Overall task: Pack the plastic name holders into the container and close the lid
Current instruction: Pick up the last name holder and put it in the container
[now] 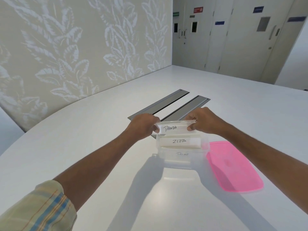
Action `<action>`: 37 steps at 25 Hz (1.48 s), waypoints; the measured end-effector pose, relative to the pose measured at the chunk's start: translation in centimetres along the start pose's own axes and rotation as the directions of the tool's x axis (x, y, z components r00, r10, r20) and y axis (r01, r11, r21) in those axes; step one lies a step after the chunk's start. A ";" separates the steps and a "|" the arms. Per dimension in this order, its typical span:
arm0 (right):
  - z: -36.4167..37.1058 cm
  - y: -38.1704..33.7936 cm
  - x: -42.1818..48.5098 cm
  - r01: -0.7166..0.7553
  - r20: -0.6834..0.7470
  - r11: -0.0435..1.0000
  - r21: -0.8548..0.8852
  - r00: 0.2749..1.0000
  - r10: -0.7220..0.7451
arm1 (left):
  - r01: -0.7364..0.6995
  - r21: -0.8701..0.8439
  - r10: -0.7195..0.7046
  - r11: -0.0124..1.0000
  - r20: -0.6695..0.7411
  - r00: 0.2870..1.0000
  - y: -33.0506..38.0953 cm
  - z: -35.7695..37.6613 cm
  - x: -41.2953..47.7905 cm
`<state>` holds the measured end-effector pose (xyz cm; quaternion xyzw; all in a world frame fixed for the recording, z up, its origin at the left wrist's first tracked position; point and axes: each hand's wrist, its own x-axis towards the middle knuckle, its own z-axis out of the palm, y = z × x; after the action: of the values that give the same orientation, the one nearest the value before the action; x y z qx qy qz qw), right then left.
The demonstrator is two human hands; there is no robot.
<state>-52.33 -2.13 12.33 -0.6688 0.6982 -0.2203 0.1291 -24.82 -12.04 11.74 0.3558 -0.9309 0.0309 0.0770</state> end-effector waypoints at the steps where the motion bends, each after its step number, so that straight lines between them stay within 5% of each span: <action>1: -0.3 0.6 -0.3 -0.011 0.006 1.000 -0.006 1.000 0.011 | -0.003 -0.007 0.004 1.000 0.010 1.000 0.7 0.3 0.4; 13: 0.5 5.3 -2.1 -0.047 0.134 0.991 -0.123 0.989 0.063 | -0.058 -0.003 0.058 0.998 0.131 0.990 4.4 4.8 2.8; 23: 3.4 5.4 -0.8 0.047 0.266 0.908 -0.416 0.961 0.072 | -0.092 0.024 0.081 0.995 0.286 0.955 4.2 7.1 3.4; 37: 6.2 5.3 -0.8 0.100 0.348 0.890 -0.445 0.935 0.069 | -0.093 0.015 0.082 0.996 0.349 0.933 3.8 9.1 4.6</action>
<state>-54.01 -2.15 4.31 -0.7146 0.6898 0.0726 0.0906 -31.78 -13.25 3.54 0.3149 -0.9441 -0.0144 -0.0961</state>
